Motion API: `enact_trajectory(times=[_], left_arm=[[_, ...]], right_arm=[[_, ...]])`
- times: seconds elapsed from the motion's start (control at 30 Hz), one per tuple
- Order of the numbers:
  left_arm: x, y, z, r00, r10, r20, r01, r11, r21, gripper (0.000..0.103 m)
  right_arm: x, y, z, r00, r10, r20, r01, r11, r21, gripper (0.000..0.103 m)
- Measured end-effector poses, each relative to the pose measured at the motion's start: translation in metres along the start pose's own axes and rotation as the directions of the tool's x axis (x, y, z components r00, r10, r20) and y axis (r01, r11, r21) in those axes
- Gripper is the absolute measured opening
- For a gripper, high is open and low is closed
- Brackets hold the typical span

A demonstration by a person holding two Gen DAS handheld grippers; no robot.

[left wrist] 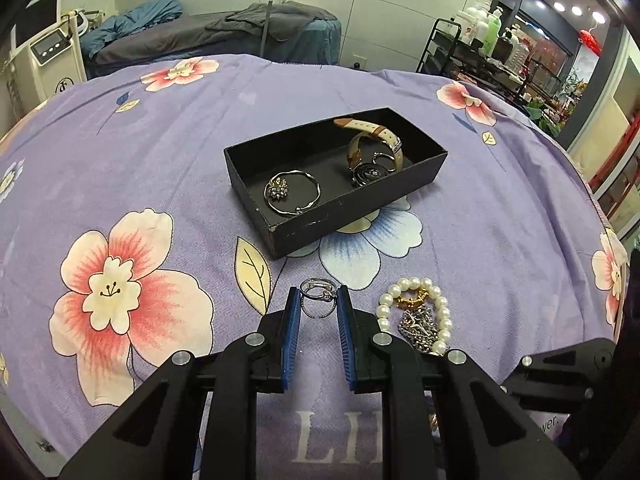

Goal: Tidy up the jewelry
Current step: 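Carry the ring and brooch into the black box and open both tools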

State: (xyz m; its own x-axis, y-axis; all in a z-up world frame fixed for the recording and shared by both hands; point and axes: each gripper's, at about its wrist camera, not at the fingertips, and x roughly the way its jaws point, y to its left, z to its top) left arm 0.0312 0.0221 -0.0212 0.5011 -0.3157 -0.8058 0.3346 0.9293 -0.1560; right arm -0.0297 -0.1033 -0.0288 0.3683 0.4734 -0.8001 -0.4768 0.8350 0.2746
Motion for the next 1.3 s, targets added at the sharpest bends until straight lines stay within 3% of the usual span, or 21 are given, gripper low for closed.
enact_trajectory(times=[0.27,0.6,0.8,1.3], left_arm=[[-0.007,-0.002,0.006,1.0,-0.003,0.021,0.003,1.0,0.004,0.018],[-0.003,-0.003,0.033,0.998,0.019,0.054,-0.02,0.999,0.025,0.018],[0.003,-0.001,0.051,0.997,0.032,0.067,-0.034,0.999,0.024,0.018],[0.038,0.001,0.074,0.997,0.072,0.023,-0.073,0.996,0.041,0.018]], right_arm=[[-0.012,-0.019,0.007,0.997,-0.063,0.043,0.062,0.997,0.04,0.019],[-0.022,-0.058,0.041,0.982,-0.171,0.085,0.163,0.983,0.084,0.019],[-0.026,-0.084,0.058,0.978,-0.182,0.098,0.166,0.974,0.153,0.019],[-0.019,-0.12,0.104,0.953,-0.274,0.128,0.237,0.94,0.247,0.019]])
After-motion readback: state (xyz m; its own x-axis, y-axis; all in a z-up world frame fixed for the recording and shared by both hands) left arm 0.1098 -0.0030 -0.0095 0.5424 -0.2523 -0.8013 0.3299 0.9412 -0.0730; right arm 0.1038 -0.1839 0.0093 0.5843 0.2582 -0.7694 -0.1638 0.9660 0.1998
